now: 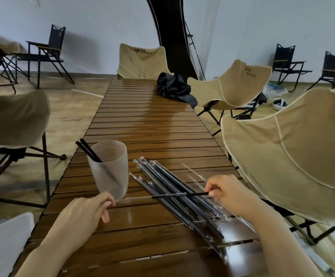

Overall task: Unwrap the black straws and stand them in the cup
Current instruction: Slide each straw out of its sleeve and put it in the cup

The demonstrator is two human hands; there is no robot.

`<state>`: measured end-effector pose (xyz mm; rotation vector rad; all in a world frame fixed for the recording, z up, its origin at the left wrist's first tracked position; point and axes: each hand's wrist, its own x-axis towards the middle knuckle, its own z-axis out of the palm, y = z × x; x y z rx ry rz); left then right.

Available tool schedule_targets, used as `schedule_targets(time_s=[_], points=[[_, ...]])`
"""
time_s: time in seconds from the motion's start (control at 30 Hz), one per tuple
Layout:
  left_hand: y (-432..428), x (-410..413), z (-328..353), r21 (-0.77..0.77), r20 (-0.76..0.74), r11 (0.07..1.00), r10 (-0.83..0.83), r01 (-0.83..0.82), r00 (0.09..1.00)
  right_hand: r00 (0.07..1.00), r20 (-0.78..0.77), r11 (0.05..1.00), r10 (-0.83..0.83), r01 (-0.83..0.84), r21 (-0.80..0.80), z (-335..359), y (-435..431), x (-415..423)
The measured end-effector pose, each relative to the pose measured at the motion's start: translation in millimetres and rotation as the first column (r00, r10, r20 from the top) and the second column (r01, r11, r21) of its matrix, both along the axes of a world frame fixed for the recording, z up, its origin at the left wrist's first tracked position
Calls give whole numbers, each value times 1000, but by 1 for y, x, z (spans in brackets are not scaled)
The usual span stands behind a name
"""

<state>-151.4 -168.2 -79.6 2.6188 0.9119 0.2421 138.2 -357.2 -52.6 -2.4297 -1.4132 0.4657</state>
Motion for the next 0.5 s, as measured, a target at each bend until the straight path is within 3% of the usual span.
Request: schedule_targets(time_s=[0.13, 0.27, 0.37, 0.5], points=[[2, 1, -4, 97, 71, 994, 33, -40, 997, 976, 84, 979, -198, 202, -36, -2, -18, 18], [-1, 4, -6, 153, 101, 985, 68, -83, 993, 889, 169, 905, -425, 421, 60, -1, -25, 29], [0, 2, -9, 153, 68, 984, 83, -93, 994, 840, 109, 844, -531, 513, 155, -1, -22, 27], [-2, 4, -10, 140, 29, 987, 78, -82, 997, 868, -25, 837, -496, 486, 251, 3, -7, 12]])
